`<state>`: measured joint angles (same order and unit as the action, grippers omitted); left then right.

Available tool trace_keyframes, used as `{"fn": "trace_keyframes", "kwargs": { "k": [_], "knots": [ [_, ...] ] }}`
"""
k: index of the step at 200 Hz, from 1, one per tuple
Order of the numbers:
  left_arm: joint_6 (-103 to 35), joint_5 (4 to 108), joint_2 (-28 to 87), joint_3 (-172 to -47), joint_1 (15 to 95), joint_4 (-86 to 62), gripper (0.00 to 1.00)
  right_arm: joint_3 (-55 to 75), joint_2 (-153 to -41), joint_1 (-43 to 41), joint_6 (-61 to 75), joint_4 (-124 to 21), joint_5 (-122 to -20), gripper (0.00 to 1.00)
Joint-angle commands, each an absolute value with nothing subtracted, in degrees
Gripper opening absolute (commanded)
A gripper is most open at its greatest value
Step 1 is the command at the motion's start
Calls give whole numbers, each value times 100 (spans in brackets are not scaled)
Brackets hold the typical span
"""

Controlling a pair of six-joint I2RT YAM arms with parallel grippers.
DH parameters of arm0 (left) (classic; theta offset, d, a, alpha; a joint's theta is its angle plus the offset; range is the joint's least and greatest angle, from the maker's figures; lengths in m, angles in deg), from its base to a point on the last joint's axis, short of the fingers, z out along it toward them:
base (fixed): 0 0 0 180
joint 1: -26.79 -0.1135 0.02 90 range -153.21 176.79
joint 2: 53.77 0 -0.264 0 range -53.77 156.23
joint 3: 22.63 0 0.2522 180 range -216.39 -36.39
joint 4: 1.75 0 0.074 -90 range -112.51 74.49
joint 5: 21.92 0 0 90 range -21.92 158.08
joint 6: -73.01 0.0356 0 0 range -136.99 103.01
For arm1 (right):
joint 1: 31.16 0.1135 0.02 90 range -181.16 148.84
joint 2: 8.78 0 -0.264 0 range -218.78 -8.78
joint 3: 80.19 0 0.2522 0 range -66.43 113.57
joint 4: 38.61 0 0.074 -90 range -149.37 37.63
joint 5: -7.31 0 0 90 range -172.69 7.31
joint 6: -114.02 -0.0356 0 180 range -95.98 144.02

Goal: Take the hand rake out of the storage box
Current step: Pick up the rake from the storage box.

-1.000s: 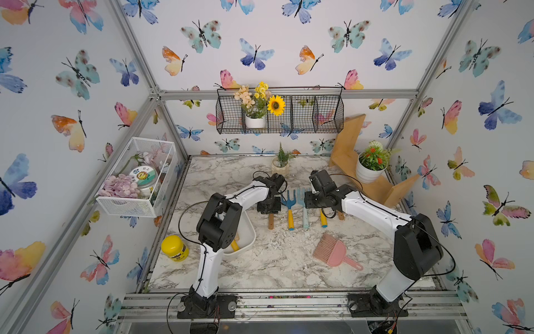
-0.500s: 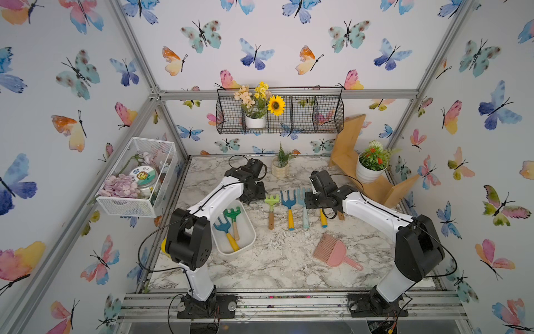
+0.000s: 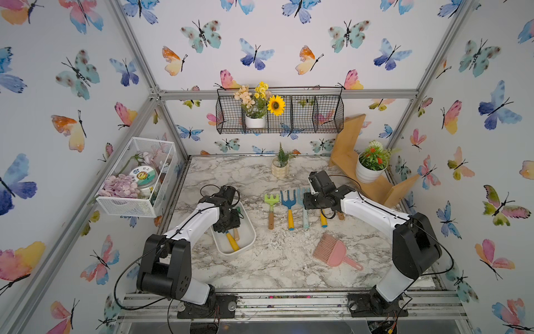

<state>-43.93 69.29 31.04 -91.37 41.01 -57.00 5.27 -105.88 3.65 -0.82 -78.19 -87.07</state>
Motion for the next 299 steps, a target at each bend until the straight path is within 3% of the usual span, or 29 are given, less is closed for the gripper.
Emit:
{"fn": "trace_keyframes", "kwargs": {
  "k": [1, 109, 170, 246, 266, 299],
  "knots": [
    [-4370, 6791, 3204, -9016, 4108, -5381, 39, 652, -10617, 338, -112, -7819, -8593, 51],
    [-4441, 6717, 3655, -8806, 4112, -4672, 28, 739, -10712, 338, -141, -7794, -8471, 51],
    [-4388, 6786, 3835, -8737, 4112, -4566, 15, 818, -10793, 338, -112, -7821, -8453, 51],
    [-4275, 6988, 4073, -8982, 4130, -4781, 29, 785, -10828, 338, -129, -7794, -8402, 51],
    [-4274, 7001, 4179, -9031, 4164, -4768, 29, 758, -10811, 338, -129, -7793, -8408, 51],
    [-4309, 7009, 4106, -9055, 4189, -4785, 19, 700, -10751, 338, -129, -7798, -8461, 51]
  ]
}}
